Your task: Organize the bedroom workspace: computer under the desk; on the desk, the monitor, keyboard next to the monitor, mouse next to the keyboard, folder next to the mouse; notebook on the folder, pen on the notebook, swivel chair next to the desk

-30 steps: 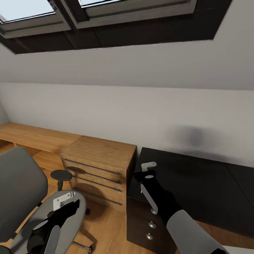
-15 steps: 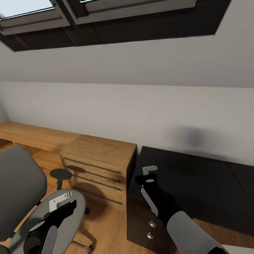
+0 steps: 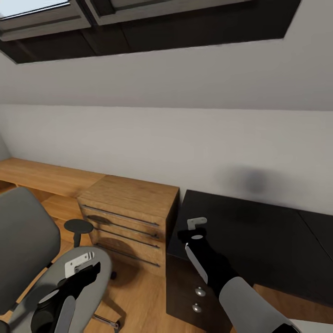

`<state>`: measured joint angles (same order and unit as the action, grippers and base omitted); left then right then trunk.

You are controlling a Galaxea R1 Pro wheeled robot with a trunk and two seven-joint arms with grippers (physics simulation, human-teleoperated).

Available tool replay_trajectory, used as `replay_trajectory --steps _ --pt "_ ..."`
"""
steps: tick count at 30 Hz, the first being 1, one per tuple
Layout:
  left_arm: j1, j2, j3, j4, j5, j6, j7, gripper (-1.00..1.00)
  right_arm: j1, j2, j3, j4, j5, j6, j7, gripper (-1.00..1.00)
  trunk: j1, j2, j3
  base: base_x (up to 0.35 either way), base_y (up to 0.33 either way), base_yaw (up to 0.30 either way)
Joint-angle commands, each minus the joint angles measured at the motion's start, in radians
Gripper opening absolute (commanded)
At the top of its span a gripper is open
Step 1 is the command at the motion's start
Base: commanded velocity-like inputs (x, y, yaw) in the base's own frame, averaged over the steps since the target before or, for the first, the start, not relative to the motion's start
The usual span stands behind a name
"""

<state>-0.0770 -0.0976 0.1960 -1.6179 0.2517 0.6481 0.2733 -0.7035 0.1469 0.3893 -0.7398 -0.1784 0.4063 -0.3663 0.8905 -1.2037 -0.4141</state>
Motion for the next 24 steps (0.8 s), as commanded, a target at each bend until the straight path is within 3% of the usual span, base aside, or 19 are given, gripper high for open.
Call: replay_trajectory --steps 1,11,17,24 --pt "-0.001 -0.001 0.001 -0.001 0.011 0.004 0.007 1.00 -0.001 -0.001 0.005 -0.001 -0.010 0.003 -0.010 1.00 0.004 -0.008 -0.004 0.000 0.000 0.000" --pt "0.000 -0.002 -0.017 -0.001 0.011 0.004 0.008 1.00 -0.001 -0.001 0.005 -0.001 -0.010 0.003 -0.011 1.00 0.042 -0.078 -0.036 0.000 0.000 0.000" --pt "0.000 -0.002 -0.025 -0.002 0.011 -0.001 0.008 1.00 -0.002 -0.001 0.005 -0.001 -0.009 0.003 -0.012 1.00 0.046 -0.085 -0.039 0.000 0.000 0.000" --pt "-0.001 -0.002 -0.034 -0.001 0.011 -0.056 0.009 1.00 -0.002 -0.001 0.004 0.001 -0.009 0.003 -0.012 1.00 0.073 -0.134 -0.061 0.000 0.000 0.000"
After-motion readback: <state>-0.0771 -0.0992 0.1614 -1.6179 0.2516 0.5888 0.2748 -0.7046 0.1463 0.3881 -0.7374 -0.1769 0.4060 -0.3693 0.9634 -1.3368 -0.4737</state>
